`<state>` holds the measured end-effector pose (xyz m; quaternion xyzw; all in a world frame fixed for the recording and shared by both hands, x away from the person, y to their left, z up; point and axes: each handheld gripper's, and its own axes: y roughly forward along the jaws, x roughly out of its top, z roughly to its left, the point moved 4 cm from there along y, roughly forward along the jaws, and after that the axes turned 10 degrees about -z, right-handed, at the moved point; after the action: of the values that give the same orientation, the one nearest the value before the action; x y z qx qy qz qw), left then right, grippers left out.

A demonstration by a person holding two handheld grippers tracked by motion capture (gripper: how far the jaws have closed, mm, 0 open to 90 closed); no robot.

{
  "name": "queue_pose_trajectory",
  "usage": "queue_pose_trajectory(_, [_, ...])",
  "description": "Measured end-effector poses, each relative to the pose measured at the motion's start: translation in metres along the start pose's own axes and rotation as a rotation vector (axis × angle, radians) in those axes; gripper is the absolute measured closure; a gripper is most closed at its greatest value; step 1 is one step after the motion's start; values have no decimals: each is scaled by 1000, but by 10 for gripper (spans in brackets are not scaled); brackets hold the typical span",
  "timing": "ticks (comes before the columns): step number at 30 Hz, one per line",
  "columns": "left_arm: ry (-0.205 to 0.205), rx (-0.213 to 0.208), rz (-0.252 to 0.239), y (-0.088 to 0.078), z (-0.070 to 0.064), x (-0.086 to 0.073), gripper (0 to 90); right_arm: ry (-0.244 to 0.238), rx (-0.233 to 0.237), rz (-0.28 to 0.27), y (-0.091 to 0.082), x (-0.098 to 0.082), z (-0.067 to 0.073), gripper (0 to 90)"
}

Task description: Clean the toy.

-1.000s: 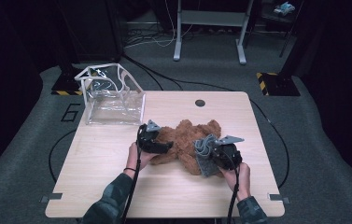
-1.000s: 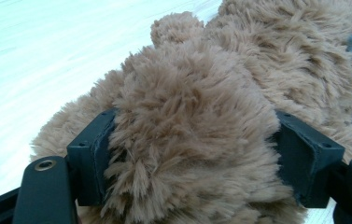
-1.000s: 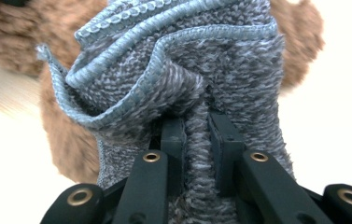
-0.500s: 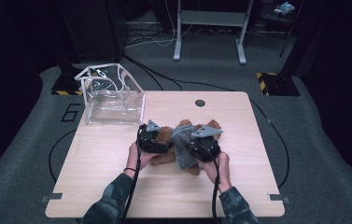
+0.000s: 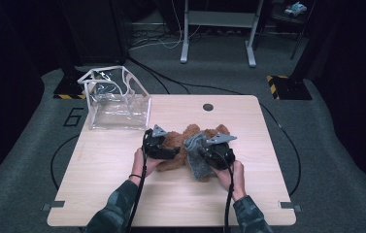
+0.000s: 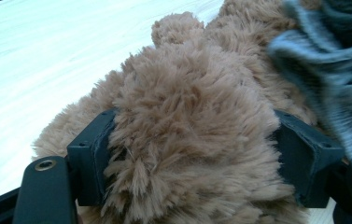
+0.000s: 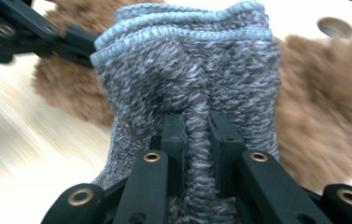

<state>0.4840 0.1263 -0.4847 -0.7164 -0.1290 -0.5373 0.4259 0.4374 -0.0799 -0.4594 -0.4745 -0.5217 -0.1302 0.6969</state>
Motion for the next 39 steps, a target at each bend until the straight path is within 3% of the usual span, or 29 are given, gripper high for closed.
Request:
queue_pose_trajectory(4, [0, 0, 2, 0, 0, 0, 238, 14, -28, 6, -10, -9, -15, 787])
queue_pose_trajectory(5, [-1, -1, 1, 0, 1, 0, 239, 40, -38, 13, -12, -11, -17, 787])
queue_pose_trajectory(11, [0, -6, 5, 0, 1, 0, 242, 89, -107, 48, -23, -34, -41, 787])
queue_pose_trajectory(14, [0, -5, 5, 0, 1, 0, 243, 111, -101, 47, -25, -42, -46, 787])
queue_pose_trajectory(15, [1, -6, 5, 0, 1, 0, 243, 113, -101, 50, -26, -43, -46, 787])
queue_pose_trajectory(16, [-1, -5, 4, 0, 2, 0, 243, 86, -93, 50, -28, -41, -47, 787])
queue_pose_trajectory(17, [-1, -7, 6, 0, 2, 0, 243, 109, -104, 46, -31, -39, -46, 786])
queue_pose_trajectory(20, [-1, -8, 6, 0, 2, 0, 243, 93, -131, 23, -42, -31, -54, 787])
queue_pose_trajectory(25, [4, -12, 10, 0, 2, 0, 243, 116, -205, -53, -55, -5, -92, 789])
queue_pose_trajectory(28, [7, -12, 11, 0, 1, 0, 243, 112, -218, -59, -44, 12, -109, 789])
queue_pose_trajectory(31, [16, -9, 16, 0, 1, 0, 243, 105, -197, -34, -22, 20, -117, 789])
queue_pose_trajectory(35, [16, -8, 10, 1, 1, 0, 243, 90, -165, 35, 11, 22, -116, 789])
queue_pose_trajectory(39, [24, -11, 19, 0, 1, 0, 243, 77, -123, 70, 35, 17, -117, 792])
